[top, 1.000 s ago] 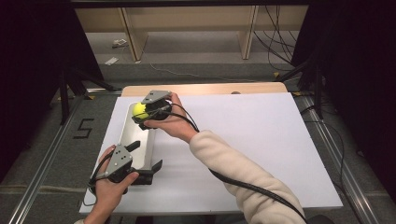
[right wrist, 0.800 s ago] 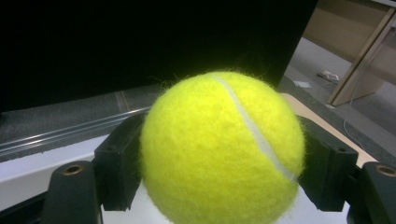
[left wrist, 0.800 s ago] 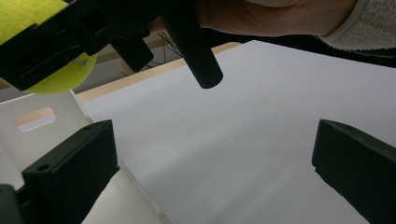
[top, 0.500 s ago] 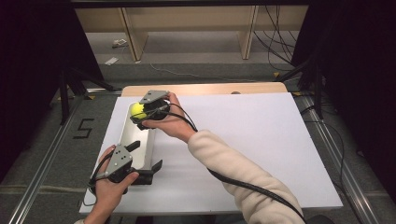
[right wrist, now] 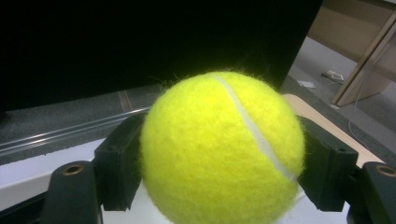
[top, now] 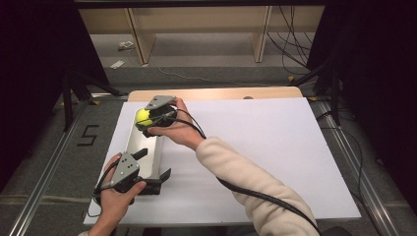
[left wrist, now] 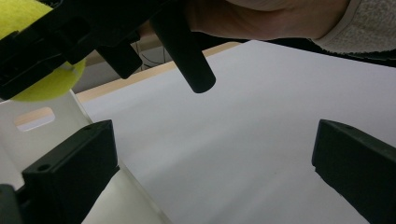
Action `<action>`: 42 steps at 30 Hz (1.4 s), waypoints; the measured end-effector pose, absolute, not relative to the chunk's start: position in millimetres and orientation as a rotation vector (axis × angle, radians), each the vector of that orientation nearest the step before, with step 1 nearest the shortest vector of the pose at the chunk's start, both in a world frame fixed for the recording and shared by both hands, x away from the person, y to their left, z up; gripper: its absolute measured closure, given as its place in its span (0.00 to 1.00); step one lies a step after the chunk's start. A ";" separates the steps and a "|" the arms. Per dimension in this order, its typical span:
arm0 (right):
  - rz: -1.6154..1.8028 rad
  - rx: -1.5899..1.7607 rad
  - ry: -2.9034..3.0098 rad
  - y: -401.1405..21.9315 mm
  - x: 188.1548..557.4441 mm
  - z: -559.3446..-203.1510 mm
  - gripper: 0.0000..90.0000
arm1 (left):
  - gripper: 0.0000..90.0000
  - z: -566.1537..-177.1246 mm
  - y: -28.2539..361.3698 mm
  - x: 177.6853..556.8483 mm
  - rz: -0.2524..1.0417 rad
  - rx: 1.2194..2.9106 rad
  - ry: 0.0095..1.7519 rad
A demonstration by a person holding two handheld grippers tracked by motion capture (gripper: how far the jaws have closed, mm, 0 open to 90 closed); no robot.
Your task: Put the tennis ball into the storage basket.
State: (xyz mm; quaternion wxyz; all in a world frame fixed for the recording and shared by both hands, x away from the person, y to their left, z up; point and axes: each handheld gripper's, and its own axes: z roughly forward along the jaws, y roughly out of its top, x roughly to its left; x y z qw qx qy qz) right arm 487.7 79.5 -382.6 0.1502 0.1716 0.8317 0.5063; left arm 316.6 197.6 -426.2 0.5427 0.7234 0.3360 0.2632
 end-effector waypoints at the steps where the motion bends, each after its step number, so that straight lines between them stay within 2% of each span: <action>1: 1.456 0.491 2.386 80.1 487.8 -383.1 0.30 | 0.00 -426.2 197.5 316.6 0.625 1.718 0.798; 42: 1.464 0.485 2.404 92.2 489.5 -386.4 0.30 | 0.00 -426.0 197.8 316.3 0.629 1.716 0.800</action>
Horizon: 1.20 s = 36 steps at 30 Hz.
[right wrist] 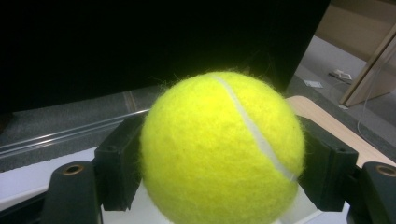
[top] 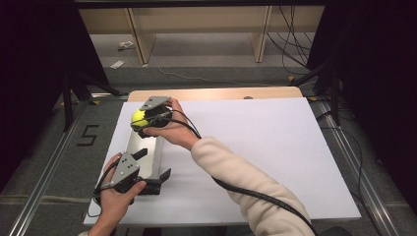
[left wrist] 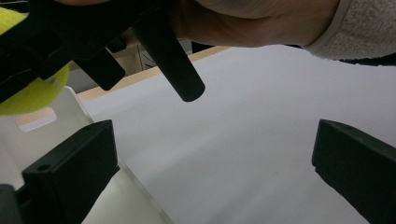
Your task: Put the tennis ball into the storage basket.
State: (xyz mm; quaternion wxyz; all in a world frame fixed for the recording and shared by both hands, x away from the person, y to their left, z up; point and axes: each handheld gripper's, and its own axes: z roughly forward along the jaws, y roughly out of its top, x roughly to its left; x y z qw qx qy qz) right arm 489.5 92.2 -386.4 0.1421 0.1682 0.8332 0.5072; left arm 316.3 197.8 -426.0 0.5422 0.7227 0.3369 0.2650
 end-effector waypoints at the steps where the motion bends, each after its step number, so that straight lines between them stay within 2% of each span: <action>1: 1.463 0.490 2.406 92.2 489.6 -386.9 0.30 | 0.00 -426.0 197.8 316.3 0.629 1.717 0.800; 36: 1.450 0.497 2.434 96.3 491.4 -395.5 0.30 | 0.00 -425.9 197.8 315.8 0.630 1.716 0.801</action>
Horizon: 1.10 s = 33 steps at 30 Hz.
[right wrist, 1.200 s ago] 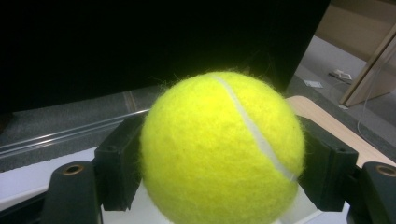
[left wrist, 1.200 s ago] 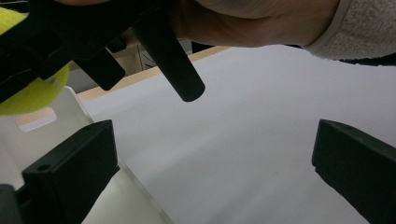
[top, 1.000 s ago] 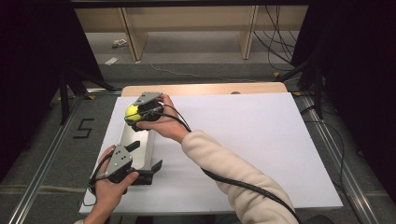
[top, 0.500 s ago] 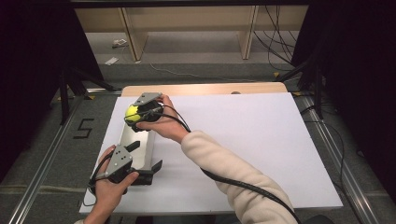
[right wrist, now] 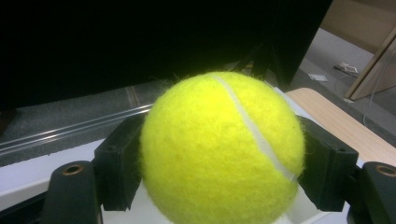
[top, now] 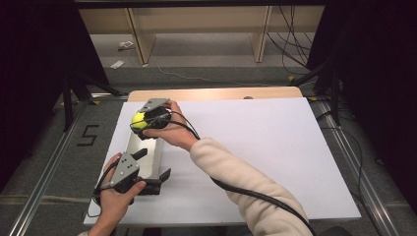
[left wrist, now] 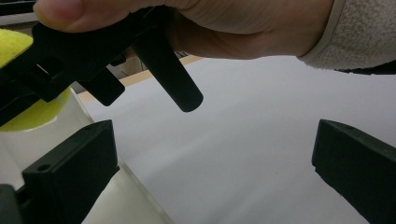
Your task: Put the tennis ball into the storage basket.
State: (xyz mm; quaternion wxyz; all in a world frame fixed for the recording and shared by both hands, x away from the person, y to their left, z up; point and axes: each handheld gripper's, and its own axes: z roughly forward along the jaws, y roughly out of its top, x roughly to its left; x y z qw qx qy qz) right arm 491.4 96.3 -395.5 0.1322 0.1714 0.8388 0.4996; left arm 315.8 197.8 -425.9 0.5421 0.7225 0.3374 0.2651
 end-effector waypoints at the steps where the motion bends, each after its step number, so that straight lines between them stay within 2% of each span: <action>1: 1.450 0.497 2.436 96.4 491.4 -395.8 0.30 | 0.00 -425.9 197.8 316.0 0.630 1.717 0.799; 33: 1.443 0.505 2.459 101.1 494.3 -401.2 0.30 | 0.00 -426.0 197.8 316.0 0.629 1.718 0.799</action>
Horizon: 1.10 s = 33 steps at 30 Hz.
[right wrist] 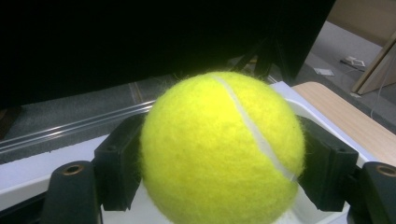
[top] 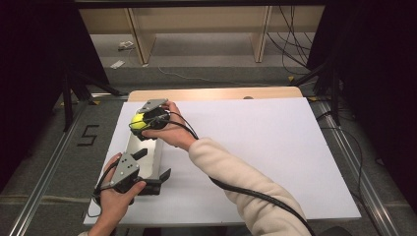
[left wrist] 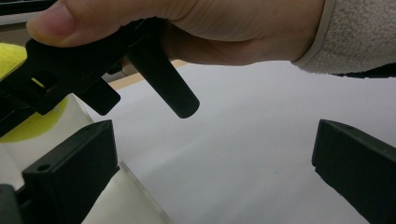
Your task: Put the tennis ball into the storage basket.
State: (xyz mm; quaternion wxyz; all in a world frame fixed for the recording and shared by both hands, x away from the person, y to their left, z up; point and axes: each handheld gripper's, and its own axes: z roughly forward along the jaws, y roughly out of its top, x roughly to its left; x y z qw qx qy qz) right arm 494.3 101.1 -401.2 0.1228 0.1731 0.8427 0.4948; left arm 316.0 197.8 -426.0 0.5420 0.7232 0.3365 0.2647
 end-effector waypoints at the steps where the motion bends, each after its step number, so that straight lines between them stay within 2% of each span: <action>1: 1.443 0.507 2.459 101.2 494.3 -401.2 0.30 | 0.00 -426.1 197.8 316.1 0.628 1.719 0.798; 33: 1.431 0.509 2.484 105.6 496.8 -405.6 0.30 | 0.00 -425.9 197.9 315.8 0.630 1.719 0.799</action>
